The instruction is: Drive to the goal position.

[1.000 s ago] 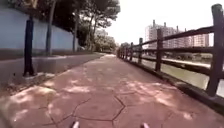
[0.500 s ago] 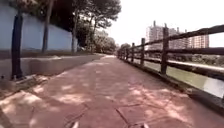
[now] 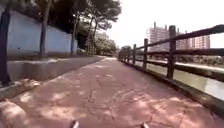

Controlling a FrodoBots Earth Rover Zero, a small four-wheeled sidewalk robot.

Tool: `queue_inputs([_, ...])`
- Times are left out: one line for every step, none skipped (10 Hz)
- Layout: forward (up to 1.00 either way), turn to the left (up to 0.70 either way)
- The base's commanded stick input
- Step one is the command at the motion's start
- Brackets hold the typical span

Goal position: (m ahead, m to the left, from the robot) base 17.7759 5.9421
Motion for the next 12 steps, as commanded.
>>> queue_inputs([0.70,0.00])
queue_inputs([0.70,0.00])
queue_inputs([0.70,0.00])
queue_inputs([0.70,0.00])
queue_inputs([0.70,0.00])
queue_inputs([0.70,0.00])
queue_inputs([0.70,0.00])
queue_inputs([0.70,0.00])
queue_inputs([0.70,0.00])
queue_inputs([0.70,0.00])
queue_inputs([0.70,0.00])
queue_inputs([0.70,0.00])
